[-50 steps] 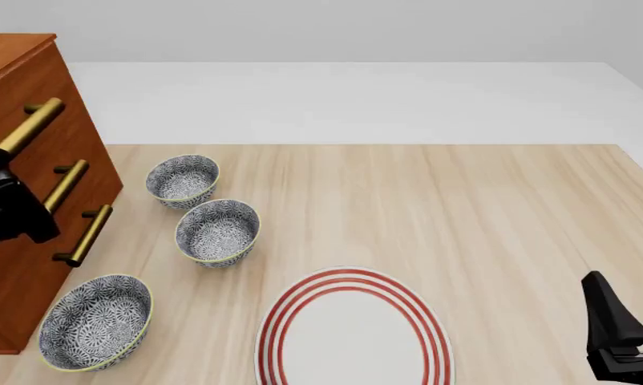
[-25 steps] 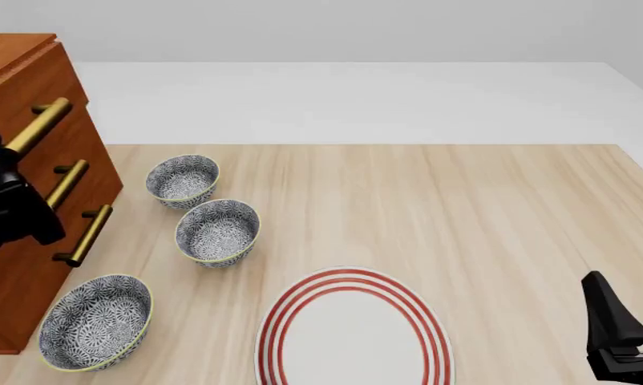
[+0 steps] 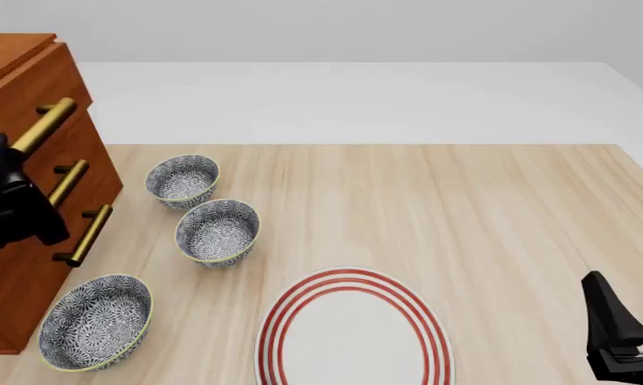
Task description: Open the top drawer of the cabinet.
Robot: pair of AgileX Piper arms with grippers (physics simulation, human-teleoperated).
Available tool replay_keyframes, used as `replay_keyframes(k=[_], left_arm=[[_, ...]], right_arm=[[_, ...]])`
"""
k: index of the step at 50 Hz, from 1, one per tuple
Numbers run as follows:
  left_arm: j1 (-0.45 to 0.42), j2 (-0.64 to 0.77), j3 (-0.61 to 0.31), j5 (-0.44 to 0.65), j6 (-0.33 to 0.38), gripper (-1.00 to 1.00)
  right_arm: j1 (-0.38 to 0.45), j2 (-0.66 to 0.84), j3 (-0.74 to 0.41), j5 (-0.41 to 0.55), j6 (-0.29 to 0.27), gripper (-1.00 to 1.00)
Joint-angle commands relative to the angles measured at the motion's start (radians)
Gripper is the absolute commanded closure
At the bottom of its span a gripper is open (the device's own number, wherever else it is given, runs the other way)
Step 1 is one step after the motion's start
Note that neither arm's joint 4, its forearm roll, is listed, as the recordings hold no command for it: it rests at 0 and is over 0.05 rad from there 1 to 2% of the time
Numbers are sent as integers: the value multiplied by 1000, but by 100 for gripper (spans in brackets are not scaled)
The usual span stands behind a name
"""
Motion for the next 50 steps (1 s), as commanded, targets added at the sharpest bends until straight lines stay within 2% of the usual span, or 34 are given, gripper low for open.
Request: replay_keyframes(k=[1, 50], left_arm=[[-31, -34, 20, -9, 20, 100], [-103, -90, 51, 21, 55, 100]], right_arm=[[0, 0, 0, 0, 0, -100], [0, 0, 0, 0, 0, -100]])
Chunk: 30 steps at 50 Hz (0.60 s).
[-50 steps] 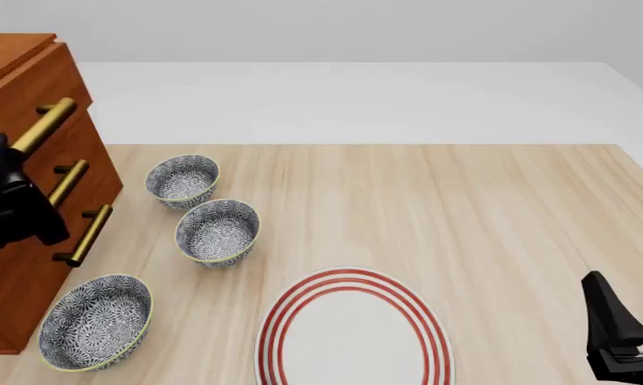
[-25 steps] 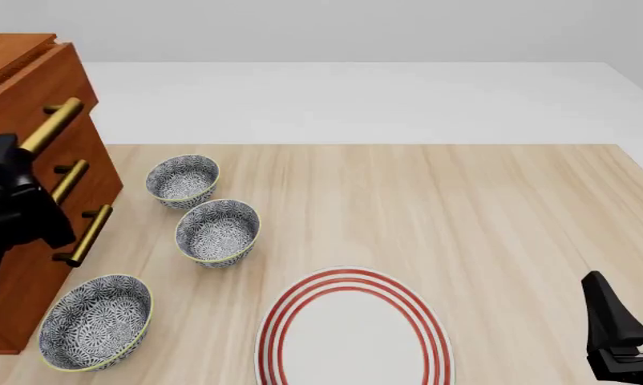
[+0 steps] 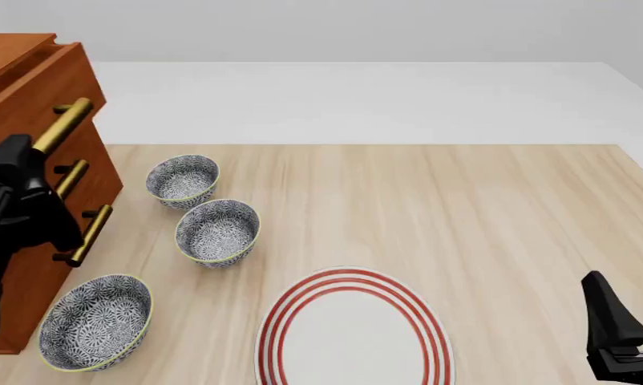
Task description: Open the top drawer of the cabinet.
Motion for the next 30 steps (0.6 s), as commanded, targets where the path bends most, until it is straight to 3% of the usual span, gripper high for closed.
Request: replay_keyframes(k=[1, 30], left_arm=[[-22, -50, 29, -8, 22, 100], [-46, -61, 30, 3, 34, 100]], right_arm=[[0, 0, 0, 0, 0, -100], [0, 0, 0, 0, 0, -100]])
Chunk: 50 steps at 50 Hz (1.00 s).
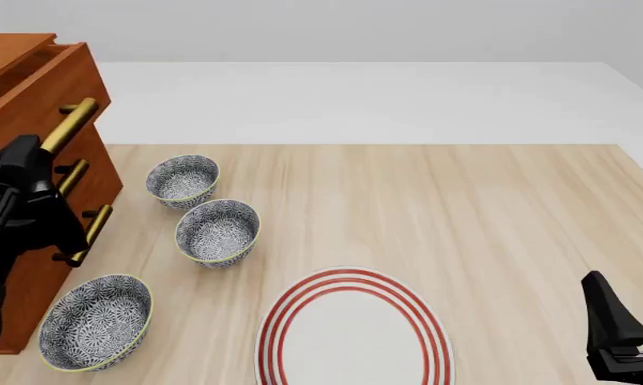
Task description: Open the top drawer of the cabinet.
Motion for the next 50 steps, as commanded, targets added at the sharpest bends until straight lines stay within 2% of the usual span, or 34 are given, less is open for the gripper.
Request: replay_keyframes(k=[1, 50], left_arm=[[-17, -43, 24, -15, 19, 100], [-31, -49, 18, -10, 19, 100]], right_arm=[[0, 0, 0, 0, 0, -100], [0, 0, 0, 0, 0, -100]])
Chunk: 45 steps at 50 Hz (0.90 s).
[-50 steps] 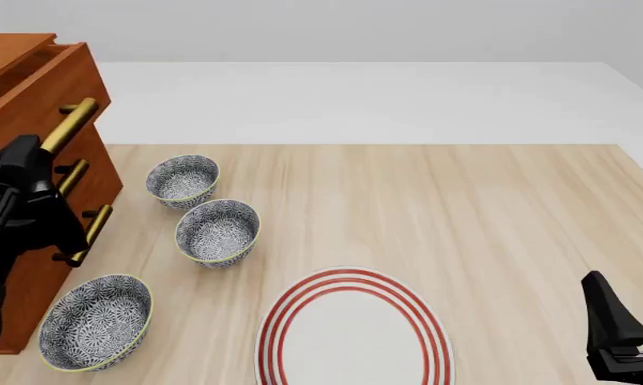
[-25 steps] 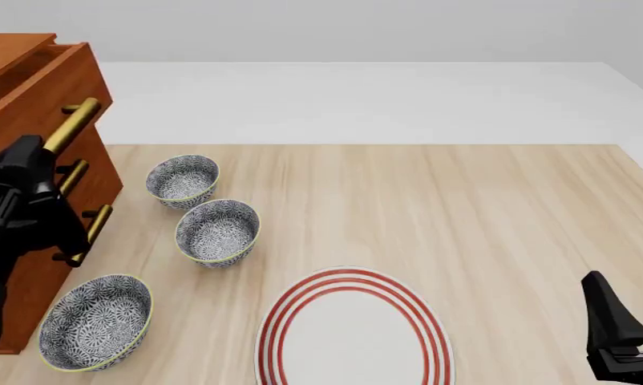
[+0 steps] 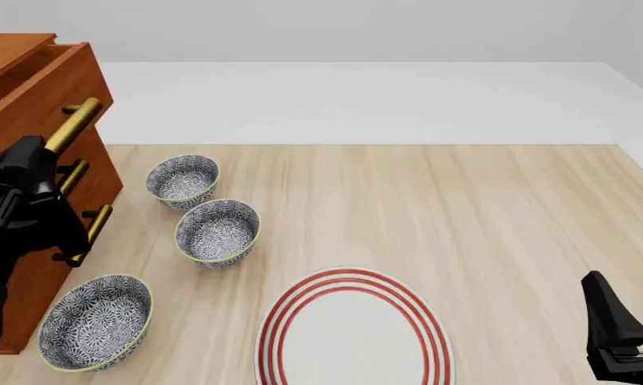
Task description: Open the top drawer of the cabinet.
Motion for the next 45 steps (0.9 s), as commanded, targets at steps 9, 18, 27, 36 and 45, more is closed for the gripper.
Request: replay_keyframes(k=[9, 18, 27, 36, 45], left_arm=[[-27, -44, 15, -19, 23, -100], [-45, -136, 18, 39, 23, -100], [-21, -319, 49, 171, 37, -100], [-8, -513, 84, 319, 40, -100], [-34, -649, 49, 421, -2, -100]], right_arm=[[0, 0, 0, 0, 0, -100], [0, 0, 0, 0, 0, -100], [0, 0, 0, 0, 0, -100], [0, 0, 0, 0, 0, -100], [0, 0, 0, 0, 0, -100]])
